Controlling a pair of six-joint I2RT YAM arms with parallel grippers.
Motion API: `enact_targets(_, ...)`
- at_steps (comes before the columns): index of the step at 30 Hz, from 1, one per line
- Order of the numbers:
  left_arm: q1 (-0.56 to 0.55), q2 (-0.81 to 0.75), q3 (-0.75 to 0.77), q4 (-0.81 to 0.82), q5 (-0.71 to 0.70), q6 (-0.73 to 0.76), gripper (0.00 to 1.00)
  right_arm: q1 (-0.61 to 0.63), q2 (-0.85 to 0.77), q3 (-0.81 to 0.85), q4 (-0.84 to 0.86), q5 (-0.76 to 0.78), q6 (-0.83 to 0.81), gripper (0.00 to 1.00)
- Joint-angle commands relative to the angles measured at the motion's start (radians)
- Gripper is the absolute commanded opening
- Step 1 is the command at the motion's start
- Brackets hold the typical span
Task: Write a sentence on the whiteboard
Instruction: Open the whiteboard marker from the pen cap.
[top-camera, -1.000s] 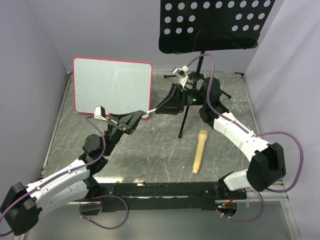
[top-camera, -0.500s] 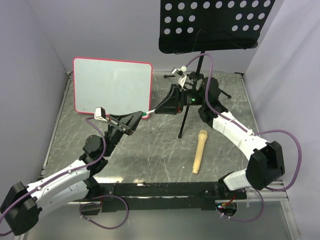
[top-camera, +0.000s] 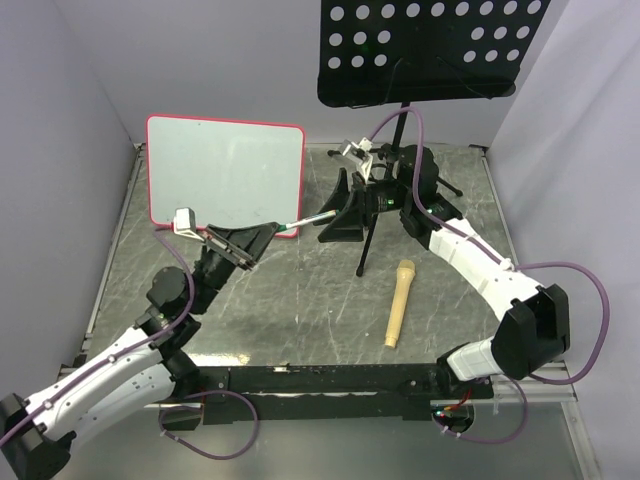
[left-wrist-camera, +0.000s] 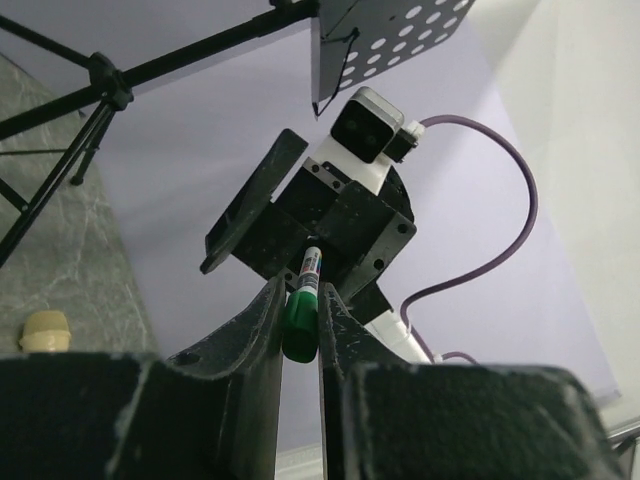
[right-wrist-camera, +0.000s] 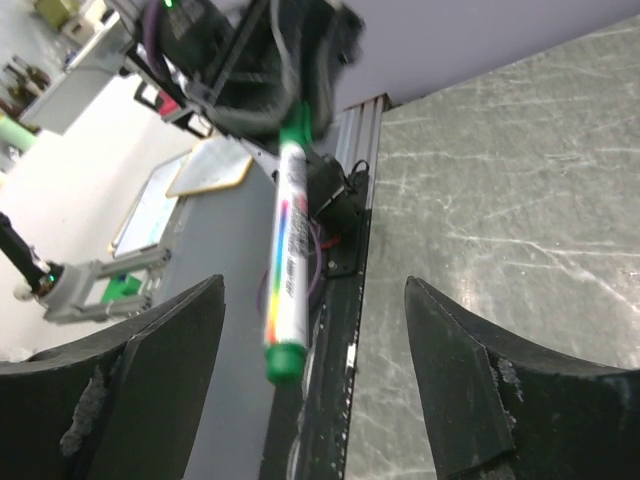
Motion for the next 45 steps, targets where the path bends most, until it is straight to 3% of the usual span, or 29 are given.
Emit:
enact_targets(1, 0.004, -0.02, 0.09, -0.152, 0.053, 0.115, 0.01, 0.001, -0.031, 0.082, -0.179, -0.041, -0.235, 0.8)
enact_targets(8, 0.009, 0.023, 0.094, -0.121, 0.112, 0.12, 0.01, 0.004, -0.043, 0.033, 0.029, -0.081, -0.061, 0.78)
enact_targets(13, 0.009, 0.062, 0.121, -0.111, 0.137, 0.141, 0.01, 0.021, -0.037, 0.064, -0.052, -0.084, -0.107, 0.67)
enact_targets(25, 0.012, 0.06, 0.094, -0.028, 0.151, 0.123, 0.01, 0.03, -0.014, 0.07, -0.126, -0.068, -0.148, 0.55)
enact_targets(28, 0.012, 0.048, 0.068, 0.006, 0.149, 0.108, 0.01, 0.033, -0.02, 0.036, -0.034, -0.087, -0.058, 0.55)
enact_targets(30, 0.015, 0.036, 0.045, 0.041, 0.121, 0.079, 0.01, 0.028, -0.028, 0.001, 0.179, -0.095, 0.046, 0.56)
enact_targets(31, 0.015, 0.031, 0.013, 0.063, 0.114, 0.065, 0.01, 0.022, -0.029, -0.04, 0.292, -0.096, 0.199, 0.59)
enact_targets(33, 0.015, 0.023, -0.023, 0.142, 0.091, 0.015, 0.01, 0.012, -0.012, -0.065, 0.577, -0.092, 0.354, 0.62)
enact_targets(34, 0.015, 0.019, -0.061, 0.167, 0.082, -0.001, 0.01, 0.01, 0.009, -0.068, 0.644, -0.089, 0.478, 0.63)
enact_targets(36, 0.015, 0.019, -0.092, 0.24, 0.06, -0.041, 0.01, 0.007, 0.029, -0.064, 0.745, -0.069, 0.575, 0.62)
enact_targets(41, 0.013, 0.046, -0.127, 0.32, 0.04, -0.075, 0.01, 0.005, 0.046, -0.065, 0.724, 0.003, 0.579, 0.62)
enact_targets(45, 0.013, 0.06, -0.138, 0.385, 0.016, -0.085, 0.01, 0.007, 0.023, -0.074, 0.599, 0.071, 0.469, 0.62)
